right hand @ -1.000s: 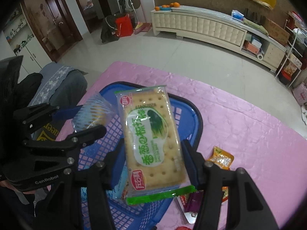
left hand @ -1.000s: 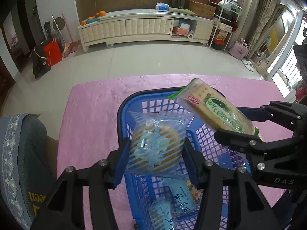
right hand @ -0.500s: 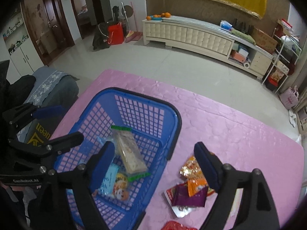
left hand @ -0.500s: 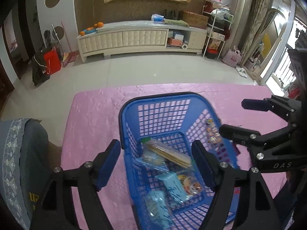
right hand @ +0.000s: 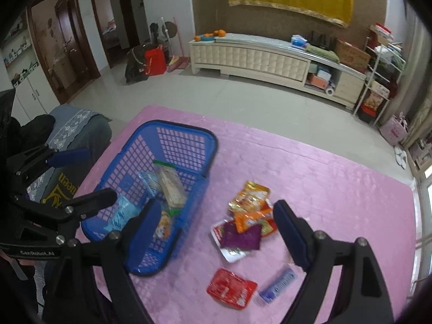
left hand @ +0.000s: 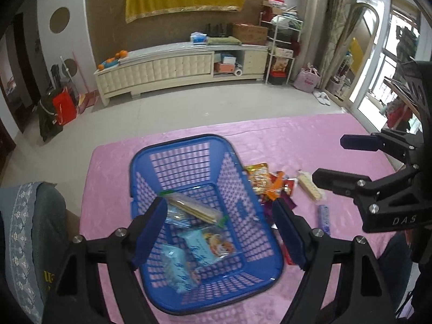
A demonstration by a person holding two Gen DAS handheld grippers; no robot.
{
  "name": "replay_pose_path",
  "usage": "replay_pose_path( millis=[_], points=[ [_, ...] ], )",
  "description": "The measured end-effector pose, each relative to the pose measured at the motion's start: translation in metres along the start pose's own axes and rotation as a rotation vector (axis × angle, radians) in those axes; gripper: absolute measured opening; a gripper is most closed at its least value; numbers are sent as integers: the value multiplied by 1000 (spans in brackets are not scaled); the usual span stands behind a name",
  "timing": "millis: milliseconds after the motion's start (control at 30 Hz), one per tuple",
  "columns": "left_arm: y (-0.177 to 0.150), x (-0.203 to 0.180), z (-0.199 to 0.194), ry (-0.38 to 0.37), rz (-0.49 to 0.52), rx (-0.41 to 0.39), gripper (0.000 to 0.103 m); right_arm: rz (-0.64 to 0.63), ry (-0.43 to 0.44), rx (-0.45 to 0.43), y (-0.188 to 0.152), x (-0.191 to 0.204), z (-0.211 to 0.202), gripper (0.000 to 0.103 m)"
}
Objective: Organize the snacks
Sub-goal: 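Carry both packs over the blue basket and open both grippers to drop them, then grasp the orange sausage snack with the left gripper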
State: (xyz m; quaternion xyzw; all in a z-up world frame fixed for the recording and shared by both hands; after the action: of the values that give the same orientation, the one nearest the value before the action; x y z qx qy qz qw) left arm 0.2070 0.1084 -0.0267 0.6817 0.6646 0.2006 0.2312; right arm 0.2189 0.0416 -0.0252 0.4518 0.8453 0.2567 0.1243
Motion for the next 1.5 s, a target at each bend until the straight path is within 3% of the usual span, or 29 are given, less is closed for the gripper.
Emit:
replay_pose_path(
  millis=[333, 667, 1033, 1500],
  points=[
    [9, -63, 17, -27, 94, 13, 78, 77, -37, 7, -38, -53, -18, 88],
    [20, -106, 59, -41, 169, 67, 78, 131, -62, 42, -58, -103, -3, 88],
    [30, -139, 145, -30, 206, 175, 78, 115, -131, 117, -80, -155, 51, 88],
    [34, -139, 225, 26, 213, 304, 77, 126, -78, 139, -88, -182, 116, 88]
  ],
)
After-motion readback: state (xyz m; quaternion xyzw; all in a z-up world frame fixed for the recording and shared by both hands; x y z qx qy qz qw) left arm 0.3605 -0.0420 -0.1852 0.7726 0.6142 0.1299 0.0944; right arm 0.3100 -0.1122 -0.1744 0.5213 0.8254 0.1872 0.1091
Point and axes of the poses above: each gripper's, at about its wrist camera, not at the fingertips, and z roughly the way its jaws point, x to its left, y to its top, the point moved 4 cm from there along z, roughly the way its jaws point, and after that the axes turned 5 degrees about x, right-handed, at the moved point
